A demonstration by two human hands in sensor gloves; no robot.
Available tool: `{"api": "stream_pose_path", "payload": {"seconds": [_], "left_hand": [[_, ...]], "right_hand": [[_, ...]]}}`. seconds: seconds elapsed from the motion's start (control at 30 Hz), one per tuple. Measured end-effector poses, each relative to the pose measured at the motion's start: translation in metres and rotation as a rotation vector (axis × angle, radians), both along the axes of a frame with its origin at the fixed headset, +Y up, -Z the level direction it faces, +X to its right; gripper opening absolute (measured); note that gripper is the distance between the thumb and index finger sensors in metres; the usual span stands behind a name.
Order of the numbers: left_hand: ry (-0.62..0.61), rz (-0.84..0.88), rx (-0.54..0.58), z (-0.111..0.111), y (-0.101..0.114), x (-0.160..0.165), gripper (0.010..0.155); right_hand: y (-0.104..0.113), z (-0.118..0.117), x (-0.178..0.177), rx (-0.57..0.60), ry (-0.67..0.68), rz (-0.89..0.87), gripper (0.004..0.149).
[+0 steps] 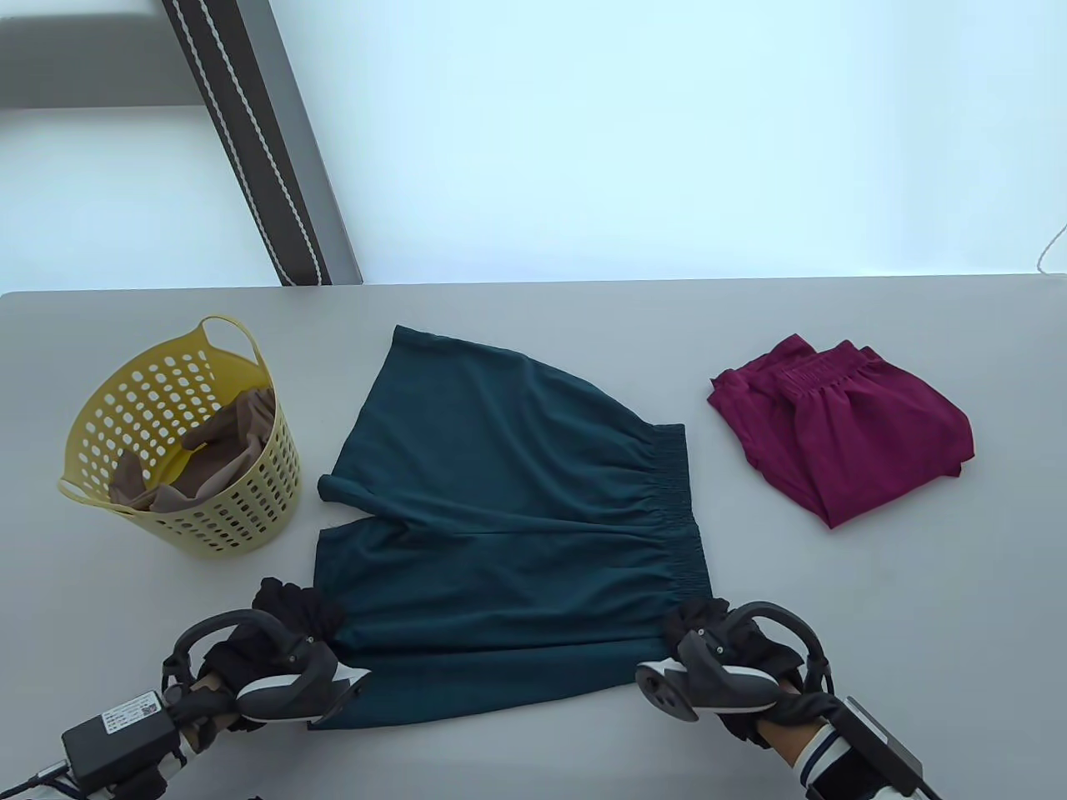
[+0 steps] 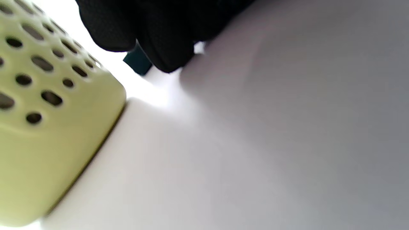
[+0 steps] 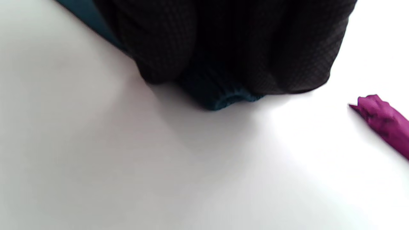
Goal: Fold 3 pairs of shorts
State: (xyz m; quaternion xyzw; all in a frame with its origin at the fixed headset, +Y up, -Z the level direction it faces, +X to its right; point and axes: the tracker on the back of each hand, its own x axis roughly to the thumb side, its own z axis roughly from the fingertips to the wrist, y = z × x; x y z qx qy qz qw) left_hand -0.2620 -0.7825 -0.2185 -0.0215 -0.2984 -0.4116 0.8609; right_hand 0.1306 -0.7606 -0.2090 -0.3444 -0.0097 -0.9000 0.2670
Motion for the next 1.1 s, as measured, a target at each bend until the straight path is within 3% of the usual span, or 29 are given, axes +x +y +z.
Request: {"api": "stream_pose_path", "payload": {"seconds": [0.07,0.2,0.33,0.43,0.57,0.63,0.7,0.77,0.87,0.93,1.1], "left_hand": [[-0.047,-0.017,0.026,0.0,0.001,0.003,0.044],[0.002,0.041,-0.073,-0.009,0.005,0.004,0.042],[-0.04,0.015,-0.07,-0.011,0.008,0.004,0.042],[0.005,0.043,-0.15,-0.013,0.019,0.004,0.041],[0.015,0.15,-0.311,-0.005,0.062,0.004,0.04],[0.033,0.28,-0.475,-0.001,0.095,0.004,0.04],[0.032,0.392,-0.626,-0.001,0.128,0.002,0.04],[0.006,0.481,-0.632,-0.008,0.153,0.002,0.04],[0.059,0.41,-0.487,-0.032,0.165,0.01,0.04],[0.127,0.33,-0.364,-0.054,0.158,0.019,0.04],[0.291,0.244,-0.276,-0.092,0.114,0.031,0.042]], "right_hand": [[0.001,-0.002,0.0,0.033,0.003,-0.029,0.051],[0.006,-0.013,0.006,0.013,-0.069,-0.182,0.044],[0.01,-0.016,0.005,0.003,-0.081,-0.168,0.042],[0.027,-0.023,0.013,-0.148,-0.142,-0.242,0.042],[0.066,-0.026,0.034,-0.393,-0.245,-0.274,0.041],[0.087,-0.027,0.049,-0.561,-0.309,-0.315,0.041],[0.104,-0.029,0.063,-0.644,-0.358,-0.389,0.041],[0.116,-0.039,0.073,-0.581,-0.39,-0.476,0.042],[0.115,-0.065,0.077,-0.487,-0.488,-0.496,0.044],[0.103,-0.084,0.075,-0.415,-0.561,-0.507,0.044],[0.065,-0.11,0.066,-0.184,-0.69,-0.53,0.046]]}}
